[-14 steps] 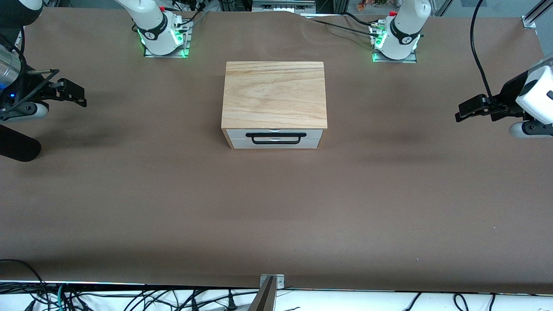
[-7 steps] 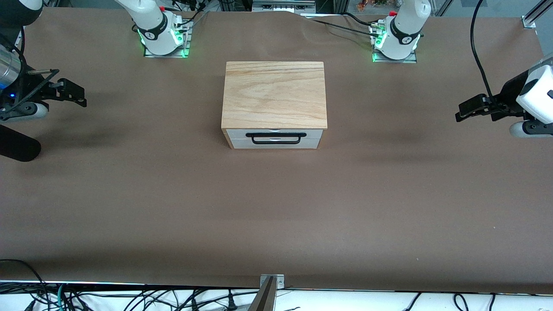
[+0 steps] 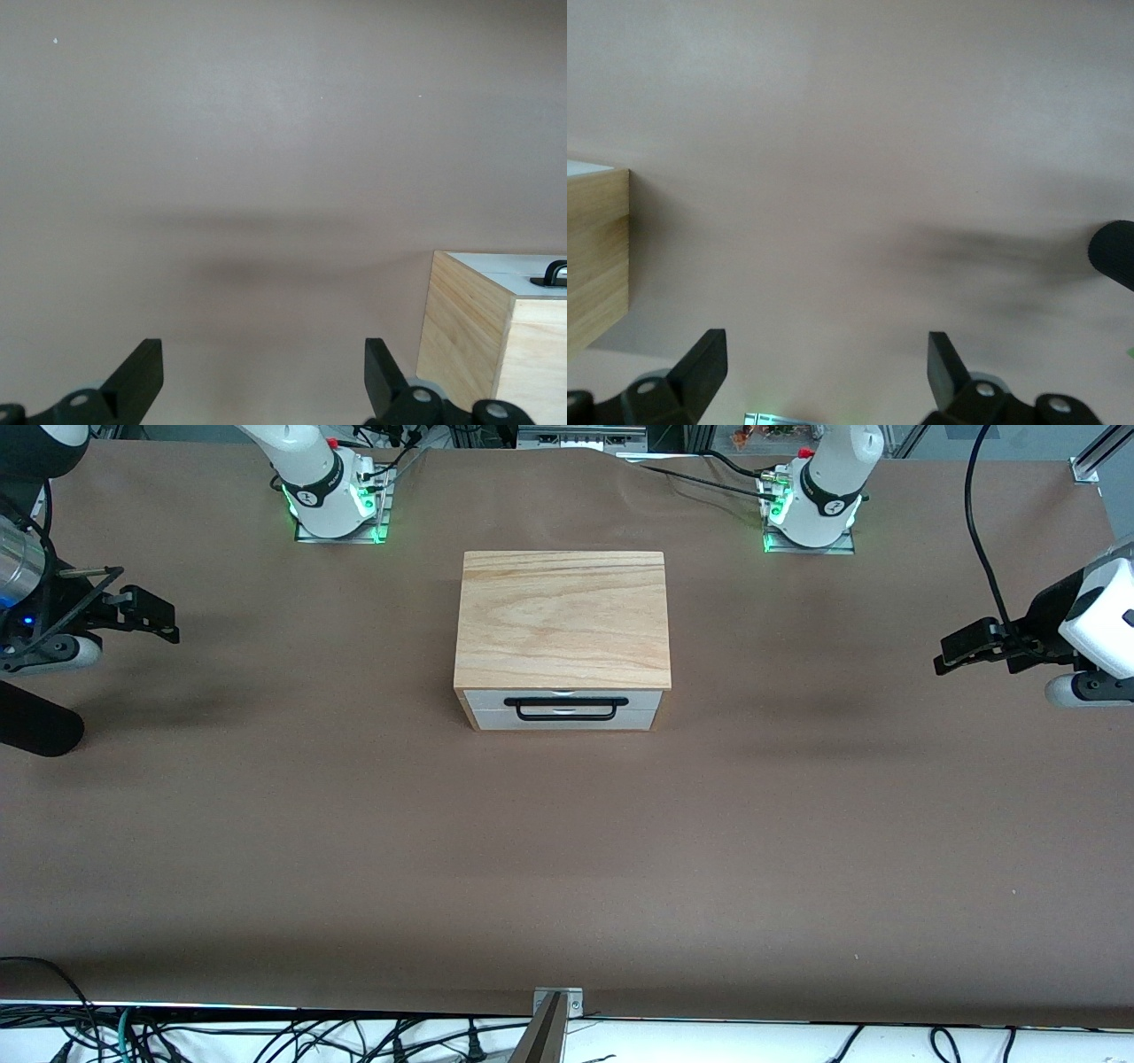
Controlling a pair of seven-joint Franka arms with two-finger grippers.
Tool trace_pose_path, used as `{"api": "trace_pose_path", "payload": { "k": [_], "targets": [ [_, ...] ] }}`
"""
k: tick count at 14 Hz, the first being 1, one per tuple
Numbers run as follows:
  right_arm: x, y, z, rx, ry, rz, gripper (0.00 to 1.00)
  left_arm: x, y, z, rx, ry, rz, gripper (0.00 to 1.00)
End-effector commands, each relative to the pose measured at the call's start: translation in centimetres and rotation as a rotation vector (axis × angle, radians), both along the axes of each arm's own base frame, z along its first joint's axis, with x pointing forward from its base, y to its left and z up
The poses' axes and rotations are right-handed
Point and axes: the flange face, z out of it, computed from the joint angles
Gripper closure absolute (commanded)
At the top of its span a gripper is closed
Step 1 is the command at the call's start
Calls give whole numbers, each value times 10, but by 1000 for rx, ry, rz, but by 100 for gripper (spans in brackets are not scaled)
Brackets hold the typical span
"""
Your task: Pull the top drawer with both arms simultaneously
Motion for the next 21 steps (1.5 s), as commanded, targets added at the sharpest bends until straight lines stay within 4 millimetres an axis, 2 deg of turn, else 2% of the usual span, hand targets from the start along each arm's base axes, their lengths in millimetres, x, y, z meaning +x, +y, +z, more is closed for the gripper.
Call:
{"api": "trace_pose_path", "payload": {
  "k": [1, 4, 5, 7, 9, 11, 12, 14, 16, 18, 20, 21],
  "targets": [
    [0, 15, 0, -2, 27, 16, 0, 9, -19, -20, 12, 37, -38, 0],
    [4, 16, -5, -1, 26, 18, 0, 18, -68, -58, 15, 100, -118, 0],
    [6, 18, -9, 7, 34, 22, 0, 24, -84, -80, -11, 131, -135, 0],
    [8, 23, -19, 41, 61, 21, 0, 36, -108, -129, -164, 222, -122, 0],
    [14, 28, -27, 114, 68, 5, 0, 52, -125, -161, -344, 267, -76, 0],
    [23, 35, -53, 210, 122, -18, 0, 59, -144, -188, -448, 298, -50, 0],
    [27, 42, -68, 251, 155, -22, 0, 63, -160, -199, -515, 302, -35, 0],
    [37, 59, -108, 300, 229, -28, 0, 71, -184, -222, -658, 289, -33, 0],
    [46, 91, -152, 482, 308, -36, 0, 76, -201, -253, -816, 275, -62, 0],
    [56, 115, -201, 672, 369, -52, 0, 74, -215, -280, -910, 237, -137, 0],
    [59, 137, -236, 812, 411, -72, 0, 73, -223, -304, -968, 223, -143, 0],
    [57, 153, -246, 861, 413, -49, 0, 67, -233, -311, -972, 221, -144, 0]
  ]
}}
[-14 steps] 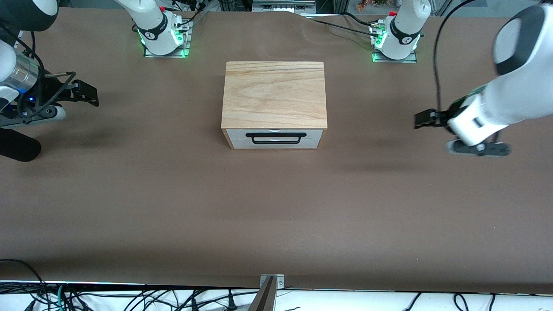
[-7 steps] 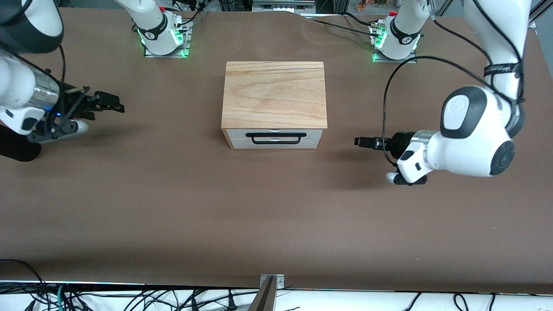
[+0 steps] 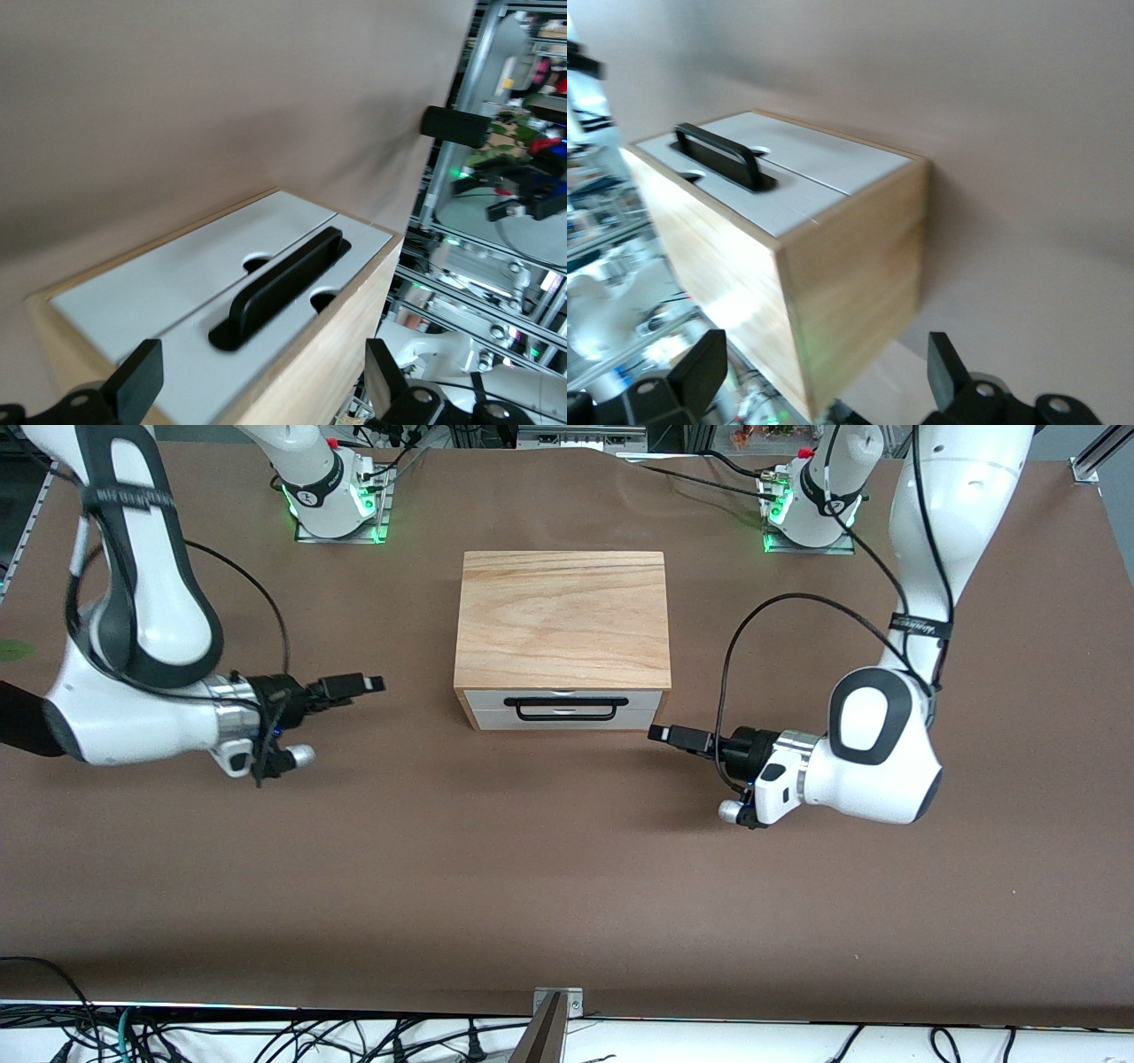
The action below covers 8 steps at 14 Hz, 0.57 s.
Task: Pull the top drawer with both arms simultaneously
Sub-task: 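Move both grippers toward the black drawer handle from either end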
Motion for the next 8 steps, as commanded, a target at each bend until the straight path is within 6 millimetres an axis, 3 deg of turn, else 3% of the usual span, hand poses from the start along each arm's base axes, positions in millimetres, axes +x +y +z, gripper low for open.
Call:
{"api": "trace_pose_path", "payload": {
  "k": [1, 4, 6, 8],
  "targets": [
    [0, 36, -20, 125, -26, -5, 0, -5, -21, -8, -54, -42, -3, 0],
    [-7, 83, -35, 181, -112, -38, 0, -19, -26, -29, -89, -61, -30, 4],
    [-14, 114, -57, 314, -185, -5, 0, -35, -31, -52, -160, -76, -26, 7],
    [-15, 128, -76, 387, -230, -17, 1, -51, -33, -71, -205, -82, -15, 7]
  ]
}}
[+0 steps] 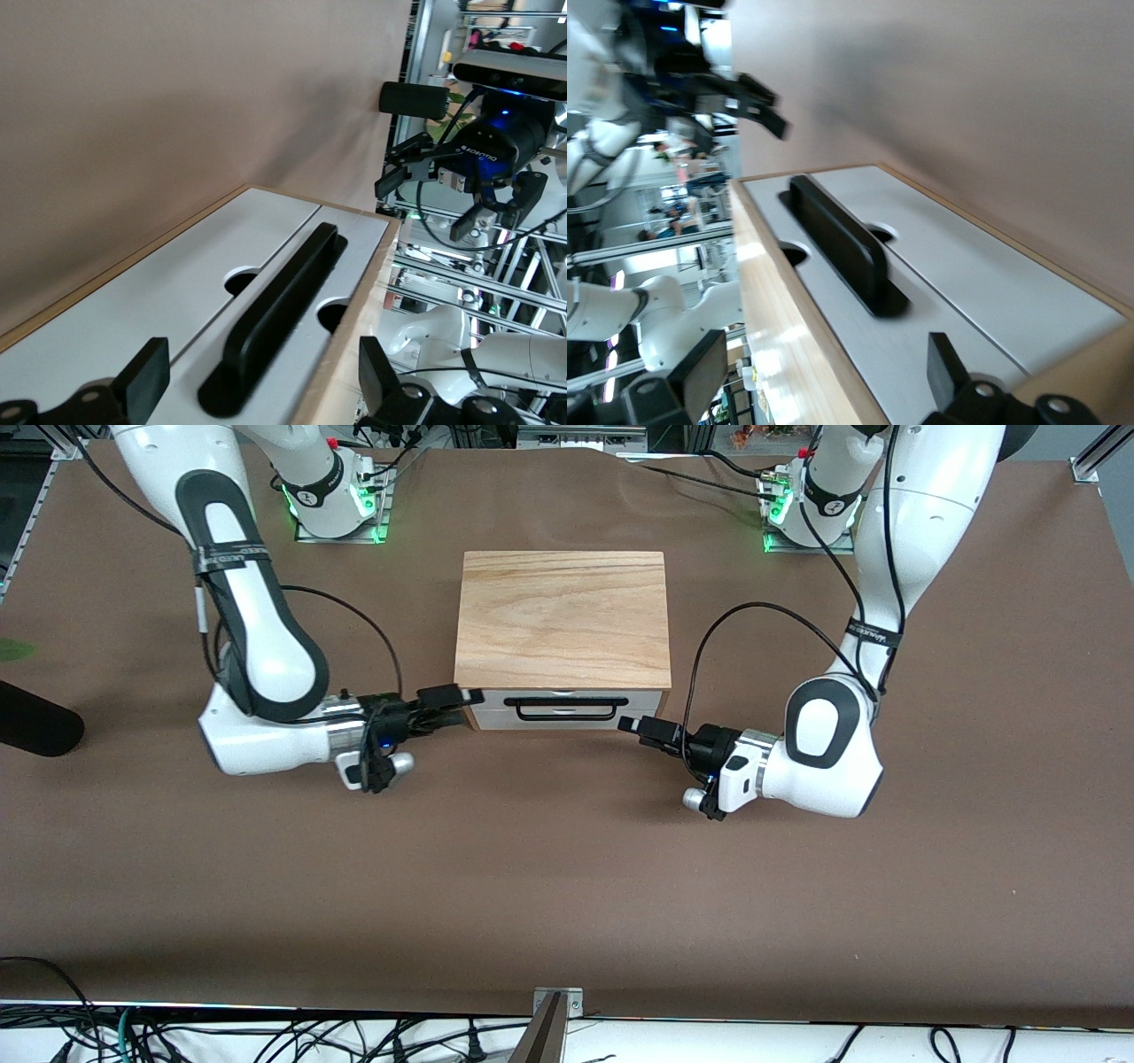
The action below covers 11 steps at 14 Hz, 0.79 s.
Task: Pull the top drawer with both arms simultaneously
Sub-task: 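Close both grippers on the ends of the black bar handle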
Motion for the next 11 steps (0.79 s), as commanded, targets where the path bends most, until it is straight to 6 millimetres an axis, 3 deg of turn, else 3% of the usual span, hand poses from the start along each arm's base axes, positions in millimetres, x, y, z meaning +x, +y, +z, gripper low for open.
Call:
{"api": "trace_pose_path", "payload": {
  "k": [1, 3, 5, 8, 11],
  "targets": [
    [-2, 9, -30, 81, -77, -21, 6, -25, -1, -23, -87, -37, 28, 8],
    [-17, 26, -52, 126, -104, -63, 11, -37, 0, -38, -142, -56, 46, 9],
    [-26, 27, -65, 176, -133, -96, 16, -44, 0, -45, -170, -65, 58, 14],
    [-33, 24, -73, 186, -121, -97, 41, -45, -1, -46, -174, -68, 58, 43],
    [-35, 25, -82, 184, -110, -95, 68, -47, -6, -46, -178, -66, 58, 50]
  ]
}}
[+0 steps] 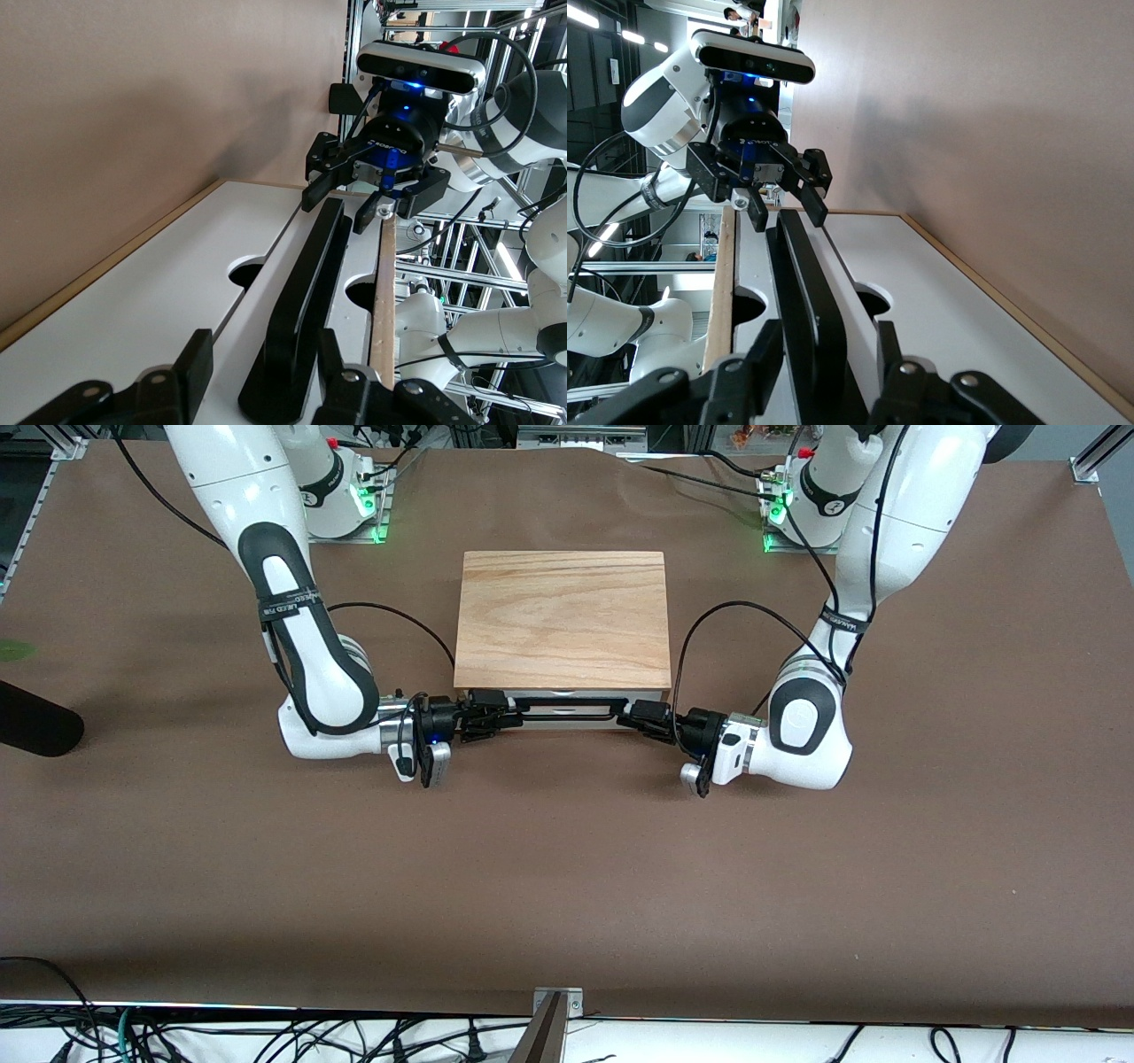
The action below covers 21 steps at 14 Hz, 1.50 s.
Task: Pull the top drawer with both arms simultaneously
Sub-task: 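Close both grippers on the ends of the black bar handle, then pull the handle outward with both grippers, sliding the drawer open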
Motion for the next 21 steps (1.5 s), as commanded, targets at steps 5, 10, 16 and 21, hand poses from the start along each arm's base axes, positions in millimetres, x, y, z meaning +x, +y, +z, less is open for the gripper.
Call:
{"api": "trace_pose_path", "payload": {
  "k": [5, 10, 16, 21],
  "targets": [
    [-2, -5, 2, 36, -2, -5, 94, -8, -15, 8, -25, -42, 15, 82],
    [6, -10, 8, 50, -8, -9, 99, -7, -16, 8, -27, -43, 14, 100],
    [48, -5, 12, 61, -61, -21, 99, 22, -3, 10, -31, -67, 48, 100],
    [95, 2, 22, 66, -96, -54, 99, 68, 8, -8, -44, -101, 90, 100]
  ]
}}
